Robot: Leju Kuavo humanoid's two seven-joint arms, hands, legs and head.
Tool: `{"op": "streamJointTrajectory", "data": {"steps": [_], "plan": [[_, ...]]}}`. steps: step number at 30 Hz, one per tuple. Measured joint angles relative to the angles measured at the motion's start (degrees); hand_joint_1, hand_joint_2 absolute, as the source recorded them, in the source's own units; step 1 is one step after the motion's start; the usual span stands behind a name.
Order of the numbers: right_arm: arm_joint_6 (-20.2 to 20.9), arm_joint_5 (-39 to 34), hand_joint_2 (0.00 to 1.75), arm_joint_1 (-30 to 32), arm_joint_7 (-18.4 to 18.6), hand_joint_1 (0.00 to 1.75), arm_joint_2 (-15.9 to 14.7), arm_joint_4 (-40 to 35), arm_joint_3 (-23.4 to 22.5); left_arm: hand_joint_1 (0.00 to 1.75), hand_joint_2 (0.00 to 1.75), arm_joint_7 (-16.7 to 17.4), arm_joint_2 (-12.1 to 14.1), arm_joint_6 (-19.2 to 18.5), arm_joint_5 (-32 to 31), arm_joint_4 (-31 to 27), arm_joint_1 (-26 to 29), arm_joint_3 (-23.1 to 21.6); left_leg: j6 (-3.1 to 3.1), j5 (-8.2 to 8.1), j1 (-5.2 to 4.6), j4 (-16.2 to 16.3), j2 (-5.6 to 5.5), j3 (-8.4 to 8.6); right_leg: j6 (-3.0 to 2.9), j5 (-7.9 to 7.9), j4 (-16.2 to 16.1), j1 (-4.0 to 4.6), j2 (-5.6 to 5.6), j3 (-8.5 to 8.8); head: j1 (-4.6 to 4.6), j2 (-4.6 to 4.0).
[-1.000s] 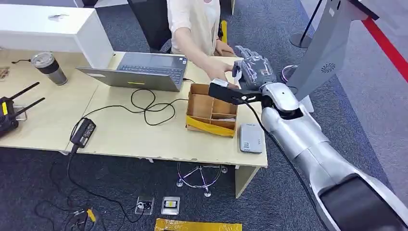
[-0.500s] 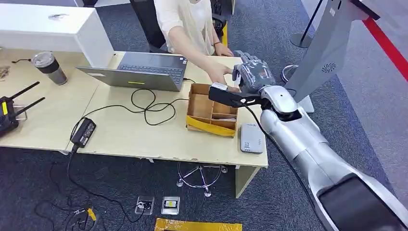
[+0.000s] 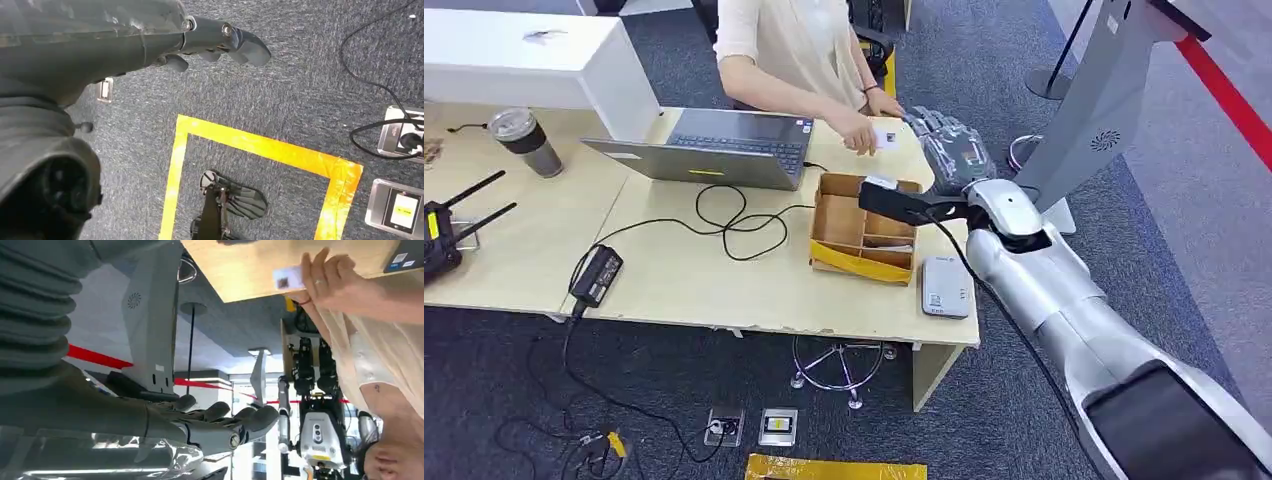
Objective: Pass the card to the sensor for recognition and then transmit it.
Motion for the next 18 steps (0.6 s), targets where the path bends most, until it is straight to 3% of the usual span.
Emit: {"op": "streamJointTrajectory", "data": {"steps": [1,2,18], "plan": [[0.04,-0.79,1.75,0.00,0.04,0.00,-0.04,0.02,-0.13,0.00,0.00,-0.02,0.00,0.07,0.07,0.00,0.02,-0.02,0.00,0.00,0.00,0.00,0.00,0.00,0.00,0.00,0.00,0.00,0.00,0.00,0.00,0.00],[0.00,-1.39,0.00,0.00,0.22,0.00,-0.07,0.02,-0.33,0.00,0.00,0.00,0.00,0.11,0.17,0.00,0.06,-0.04,0.00,0.00,0.00,0.00,0.00,0.00,0.00,0.00,0.00,0.00,0.00,0.00,0.00,0.00],[-2.82,-9.26,0.00,0.05,1.38,0.00,-2.80,0.02,-5.05,0.00,0.00,0.00,-0.02,0.59,1.94,0.02,1.33,-0.63,0.00,0.00,0.00,0.02,0.00,-0.02,0.00,0.00,-0.01,0.00,0.00,0.00,0.00,0.00]]}}
